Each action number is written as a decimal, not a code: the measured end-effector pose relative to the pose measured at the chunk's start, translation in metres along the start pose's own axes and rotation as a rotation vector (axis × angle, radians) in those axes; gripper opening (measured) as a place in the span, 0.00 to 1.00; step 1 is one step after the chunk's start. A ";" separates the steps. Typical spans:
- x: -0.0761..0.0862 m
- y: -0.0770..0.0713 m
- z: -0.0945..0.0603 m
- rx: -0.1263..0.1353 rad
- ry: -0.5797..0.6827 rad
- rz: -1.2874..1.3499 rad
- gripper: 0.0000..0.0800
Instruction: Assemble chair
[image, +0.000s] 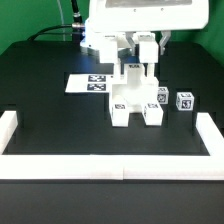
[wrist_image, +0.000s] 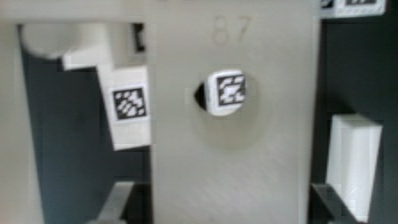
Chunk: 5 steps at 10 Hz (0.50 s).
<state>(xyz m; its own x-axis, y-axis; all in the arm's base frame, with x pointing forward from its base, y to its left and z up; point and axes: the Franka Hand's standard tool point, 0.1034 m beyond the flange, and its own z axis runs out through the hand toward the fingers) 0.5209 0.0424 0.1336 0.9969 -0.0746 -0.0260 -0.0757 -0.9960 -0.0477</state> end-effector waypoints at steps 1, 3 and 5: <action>-0.003 -0.007 0.002 -0.002 -0.002 -0.009 0.36; -0.009 -0.016 0.007 -0.004 -0.007 -0.027 0.36; -0.011 -0.014 0.011 -0.007 -0.014 -0.029 0.36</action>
Offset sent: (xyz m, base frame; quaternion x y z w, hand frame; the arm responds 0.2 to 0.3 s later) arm -0.0096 0.0036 -0.0077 -0.0047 0.0015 -0.0120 0.9999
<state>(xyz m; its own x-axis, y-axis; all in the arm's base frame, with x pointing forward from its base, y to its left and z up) 0.5110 0.0581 0.1239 0.9982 -0.0446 -0.0391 -0.0462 -0.9981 -0.0417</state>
